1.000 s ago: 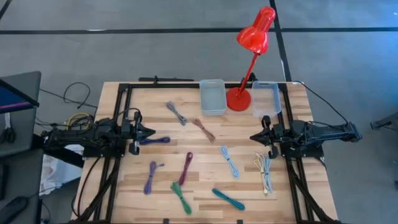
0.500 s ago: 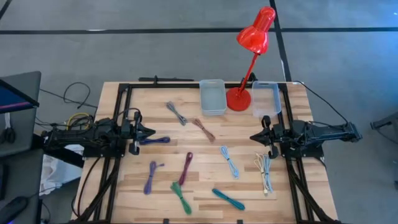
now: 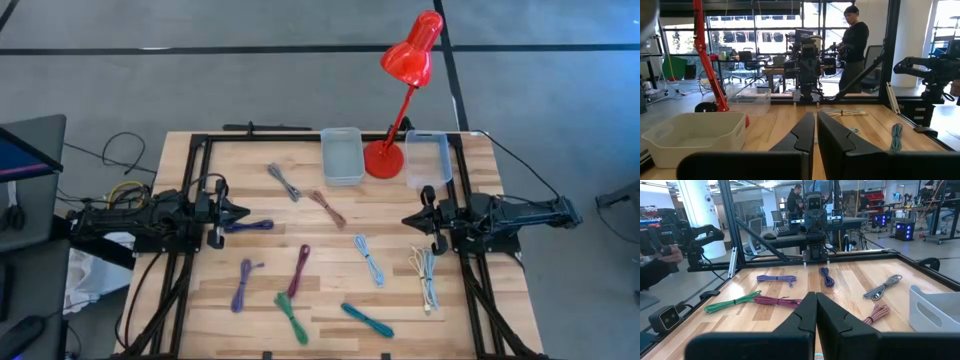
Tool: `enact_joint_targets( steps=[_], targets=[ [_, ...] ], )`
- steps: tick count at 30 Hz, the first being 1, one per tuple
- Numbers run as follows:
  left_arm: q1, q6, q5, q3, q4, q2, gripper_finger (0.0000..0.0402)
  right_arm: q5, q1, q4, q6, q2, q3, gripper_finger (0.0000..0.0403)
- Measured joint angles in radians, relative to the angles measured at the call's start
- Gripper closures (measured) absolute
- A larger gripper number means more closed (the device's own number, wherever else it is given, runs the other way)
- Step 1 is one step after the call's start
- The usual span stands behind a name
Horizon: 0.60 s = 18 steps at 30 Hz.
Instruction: Pick & Place USB Port
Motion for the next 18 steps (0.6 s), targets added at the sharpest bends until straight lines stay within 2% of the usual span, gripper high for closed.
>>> enact_joint_targets(
  steps=[4, 12, 18],
  targets=[
    [0.0, 0.0, -0.005, 0.0, 0.001, 0.0, 0.038, 0.006, -0.013, 0.004, -0.002, 0.0, 0.0, 0.0403],
    [0.0, 0.0, -0.008, 0.0, 0.005, 0.0, 0.038, 0.109, -0.055, 0.046, -0.053, -0.001, -0.001, 0.0403],
    [0.0, 0.0, -0.008, 0.0, 0.011, 0.0, 0.038, 0.132, -0.079, 0.048, -0.059, -0.001, -0.001, 0.0403]
  ],
)
